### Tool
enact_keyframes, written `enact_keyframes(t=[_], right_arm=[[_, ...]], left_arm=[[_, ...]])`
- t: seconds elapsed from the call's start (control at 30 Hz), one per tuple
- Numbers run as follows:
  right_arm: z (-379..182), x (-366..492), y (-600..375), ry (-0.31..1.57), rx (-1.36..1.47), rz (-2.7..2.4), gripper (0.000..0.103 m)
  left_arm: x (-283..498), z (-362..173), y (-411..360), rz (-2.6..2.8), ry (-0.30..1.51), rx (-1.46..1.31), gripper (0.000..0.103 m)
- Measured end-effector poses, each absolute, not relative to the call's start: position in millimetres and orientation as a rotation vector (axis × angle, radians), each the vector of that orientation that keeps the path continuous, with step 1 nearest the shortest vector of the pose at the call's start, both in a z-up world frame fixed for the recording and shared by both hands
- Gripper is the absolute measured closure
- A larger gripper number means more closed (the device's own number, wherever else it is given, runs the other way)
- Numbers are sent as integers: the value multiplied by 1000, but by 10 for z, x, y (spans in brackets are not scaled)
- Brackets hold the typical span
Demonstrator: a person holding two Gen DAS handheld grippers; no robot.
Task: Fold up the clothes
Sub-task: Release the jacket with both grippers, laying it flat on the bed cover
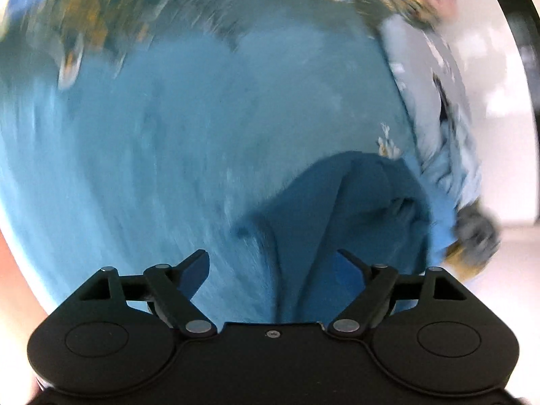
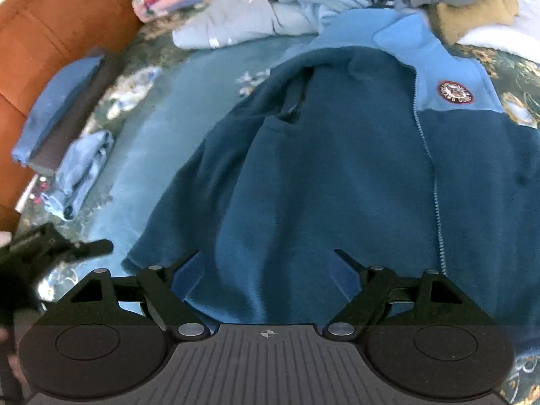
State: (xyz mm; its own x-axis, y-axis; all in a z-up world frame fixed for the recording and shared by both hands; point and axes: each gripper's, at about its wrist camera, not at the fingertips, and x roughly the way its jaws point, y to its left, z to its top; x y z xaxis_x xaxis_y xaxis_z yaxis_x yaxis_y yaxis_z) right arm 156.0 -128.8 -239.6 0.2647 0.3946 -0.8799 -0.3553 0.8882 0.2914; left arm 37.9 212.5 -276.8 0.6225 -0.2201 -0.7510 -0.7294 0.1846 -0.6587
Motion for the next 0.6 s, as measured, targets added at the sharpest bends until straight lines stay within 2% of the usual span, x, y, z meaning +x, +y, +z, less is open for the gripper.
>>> enact_keyframes(t=[0.07,0.13,0.27,0.37,0.43,0.5,0.6], right_arm=[[-2356,1546,-1201,1209,43,502,22],[-2300,1529,-1151,1206,53,494,21],[-2256,1499,-1093,1208,70,477,21],[-2258,1462,-1073,1207,81,455,21],[-2255,1440,-1083,1209,74,439,21],[-2245,1454,-1106,1205,52,436,21],[-2178,1541,-1215,1162,28,424,21]], left_arm=[[345,-2891,2140,413,832,-1488,32],[371,-2954,2181,408,798,-1508,43],[446,-3089,2283,408,759,-1541,45],[516,-3156,2342,411,746,-1561,56],[599,-3128,2352,407,761,-1487,86],[703,-3016,2314,383,786,-1350,97],[803,-2699,2163,320,742,-1109,101]])
